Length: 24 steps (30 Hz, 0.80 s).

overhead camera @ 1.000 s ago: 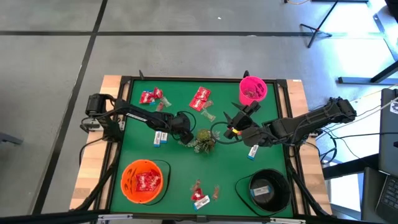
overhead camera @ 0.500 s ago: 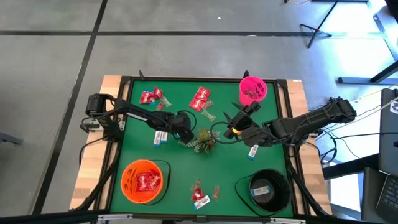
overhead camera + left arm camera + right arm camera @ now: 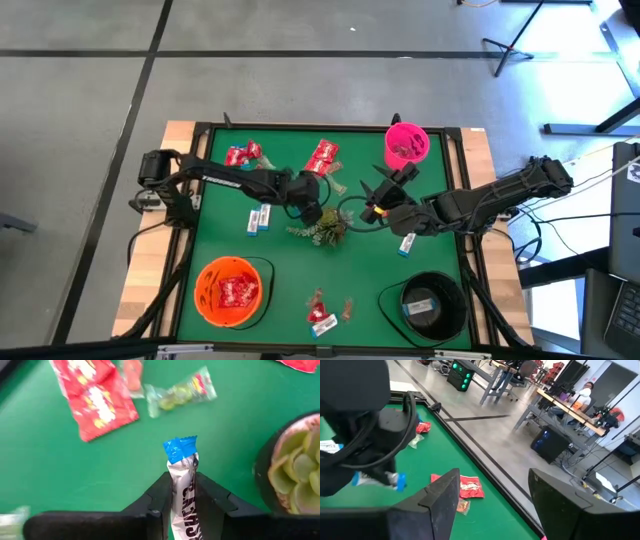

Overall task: Sort candy
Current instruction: Put the white chocolate into the black bucket

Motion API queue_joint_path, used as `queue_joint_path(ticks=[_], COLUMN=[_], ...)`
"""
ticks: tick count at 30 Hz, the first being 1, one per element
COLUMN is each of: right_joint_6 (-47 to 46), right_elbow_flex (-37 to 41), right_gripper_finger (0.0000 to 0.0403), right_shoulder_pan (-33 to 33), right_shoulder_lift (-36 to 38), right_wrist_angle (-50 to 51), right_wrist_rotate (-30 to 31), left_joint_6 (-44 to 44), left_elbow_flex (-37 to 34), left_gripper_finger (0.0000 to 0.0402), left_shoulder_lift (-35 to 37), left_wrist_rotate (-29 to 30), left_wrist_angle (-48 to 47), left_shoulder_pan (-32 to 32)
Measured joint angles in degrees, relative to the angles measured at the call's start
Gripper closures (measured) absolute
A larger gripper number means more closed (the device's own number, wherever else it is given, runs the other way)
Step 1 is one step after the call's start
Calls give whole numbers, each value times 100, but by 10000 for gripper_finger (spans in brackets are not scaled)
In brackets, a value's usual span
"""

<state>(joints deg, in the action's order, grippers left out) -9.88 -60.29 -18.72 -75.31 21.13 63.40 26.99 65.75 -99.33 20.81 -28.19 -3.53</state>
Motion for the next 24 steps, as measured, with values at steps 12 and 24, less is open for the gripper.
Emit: queue_joint_path(ticks=[12,24], right_joint_6=[-256,58], right_elbow_flex=[62,2236], right_gripper_finger=[169,169], right_shoulder_pan=[59,1204], right_shoulder_lift=[-92,63], right_wrist_angle=[-159,-5397], right_wrist_rotate=[-938,-4021], left_joint_6=[-797,-1122], left_elbow_flex=[999,641], left_gripper_finger=[338,338], left_shoulder_lift=[72,1247], left_wrist_rotate=[371,642], left_wrist_angle=[-388,816], left_shoulder_pan=[110,374])
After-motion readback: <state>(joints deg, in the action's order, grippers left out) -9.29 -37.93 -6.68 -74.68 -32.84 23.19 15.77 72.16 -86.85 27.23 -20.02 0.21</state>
